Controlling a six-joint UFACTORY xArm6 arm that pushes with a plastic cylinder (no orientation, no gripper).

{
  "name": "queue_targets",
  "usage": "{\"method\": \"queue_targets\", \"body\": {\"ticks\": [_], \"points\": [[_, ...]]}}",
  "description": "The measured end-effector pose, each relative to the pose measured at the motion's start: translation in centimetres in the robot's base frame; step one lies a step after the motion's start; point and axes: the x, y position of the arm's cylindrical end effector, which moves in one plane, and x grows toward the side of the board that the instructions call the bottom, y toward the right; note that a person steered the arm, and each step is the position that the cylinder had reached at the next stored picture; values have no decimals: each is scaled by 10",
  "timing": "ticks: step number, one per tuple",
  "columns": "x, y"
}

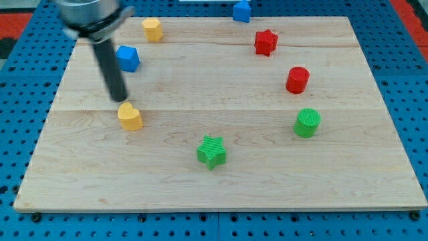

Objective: Slide yellow hexagon closer to blue cube

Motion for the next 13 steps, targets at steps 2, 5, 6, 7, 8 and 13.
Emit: {"method": "queue_targets", "body": {"ticks": [2,5,6,7,8,13], "points": [[50,43],[-17,184],[-123,198],[-195,168],[-244,137],[-181,103]]}}
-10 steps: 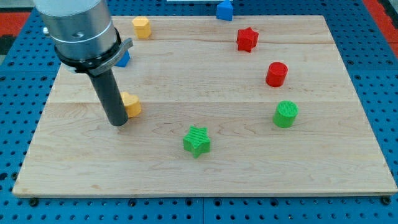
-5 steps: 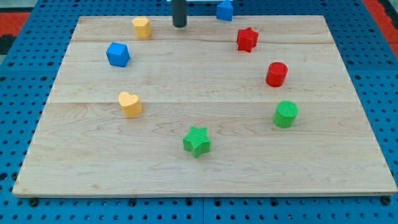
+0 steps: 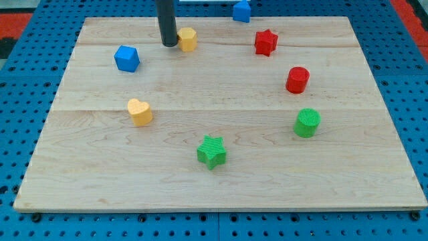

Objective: Slide yellow hexagon closer to blue cube

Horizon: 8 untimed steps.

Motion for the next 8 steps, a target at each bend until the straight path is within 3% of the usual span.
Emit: {"method": "queue_targets", "body": {"ticks": [1,2,4,5,6,7,8], "points": [[-34,26],[-12,39],[-44,74],[1,89],[48,1],[60,-6],[112,-52]]}}
